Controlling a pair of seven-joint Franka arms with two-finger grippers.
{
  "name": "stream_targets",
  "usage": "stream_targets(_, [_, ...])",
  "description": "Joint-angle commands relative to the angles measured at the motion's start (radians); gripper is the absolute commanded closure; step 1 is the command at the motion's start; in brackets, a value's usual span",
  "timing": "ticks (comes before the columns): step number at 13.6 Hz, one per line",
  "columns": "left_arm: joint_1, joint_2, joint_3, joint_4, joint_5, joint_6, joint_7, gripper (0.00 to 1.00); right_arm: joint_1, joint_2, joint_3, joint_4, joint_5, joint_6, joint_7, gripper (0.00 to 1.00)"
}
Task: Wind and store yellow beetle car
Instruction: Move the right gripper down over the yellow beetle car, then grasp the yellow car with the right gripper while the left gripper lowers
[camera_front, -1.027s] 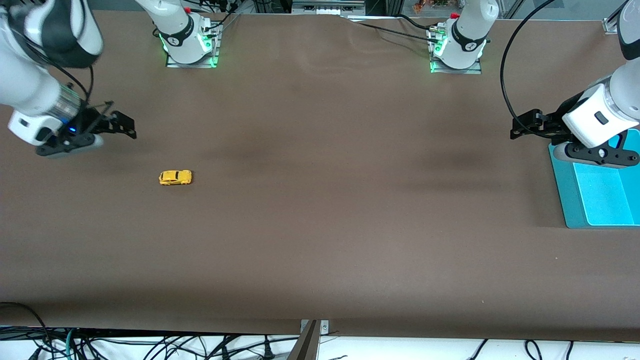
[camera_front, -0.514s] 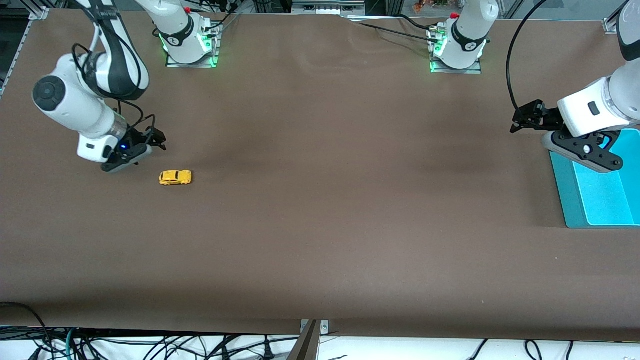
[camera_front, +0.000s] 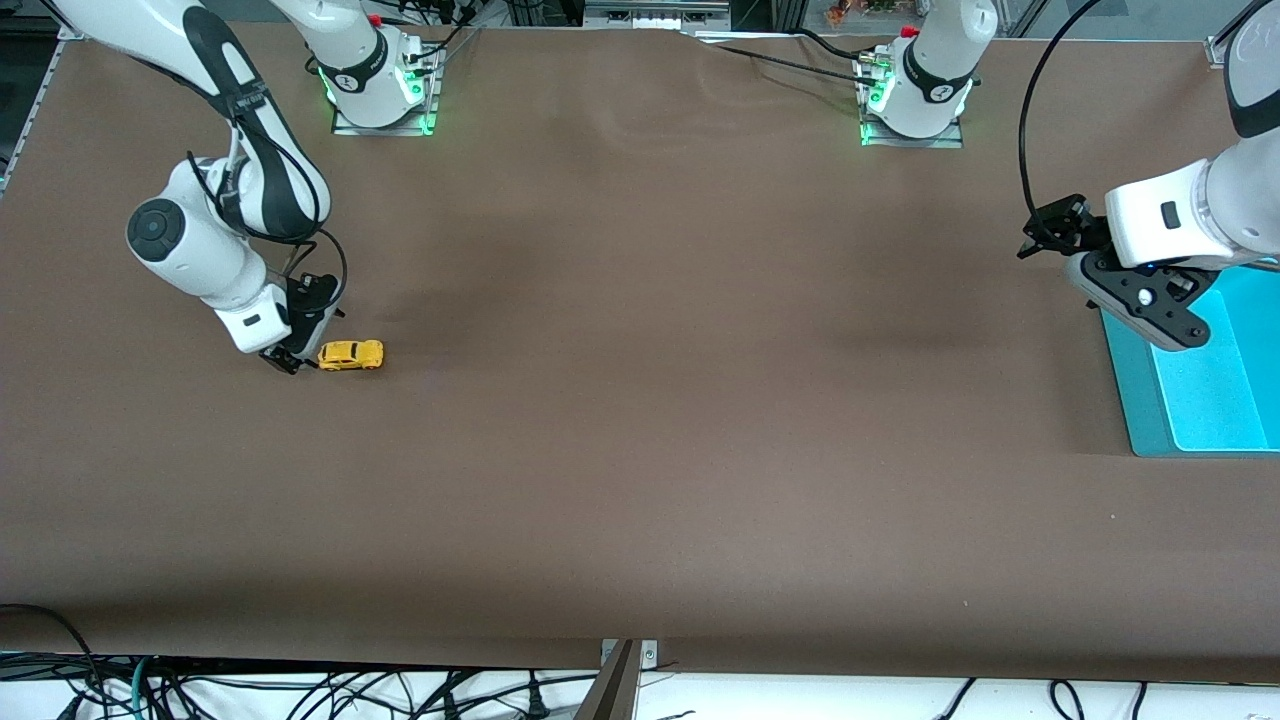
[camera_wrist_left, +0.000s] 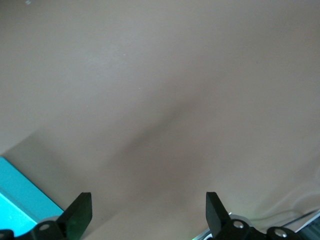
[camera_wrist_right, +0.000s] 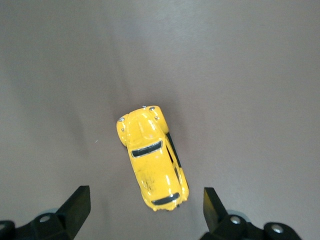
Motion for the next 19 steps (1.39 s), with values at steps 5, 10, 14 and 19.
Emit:
stream_targets(5, [0.008, 0.035, 0.000, 0.009, 0.024, -0.014, 0.240, 0.00, -0.002, 0.067, 0.024, -0.002, -0.008, 0.096, -0.116, 0.04])
stream_targets(10, [0.008, 0.050, 0.000, 0.009, 0.025, -0.009, 0.360, 0.00, -0.002, 0.067, 0.039, 0.000, -0.008, 0.094, -0.114, 0.60])
stream_targets(14, [0.006, 0.068, 0.000, 0.011, 0.025, -0.009, 0.421, 0.00, -0.001, 0.059, 0.080, 0.006, -0.034, 0.090, -0.114, 0.81])
stream_targets(19, [0.008, 0.082, 0.002, 0.011, 0.028, -0.009, 0.504, 0.00, -0.002, 0.065, 0.117, 0.012, -0.114, 0.094, -0.125, 0.81])
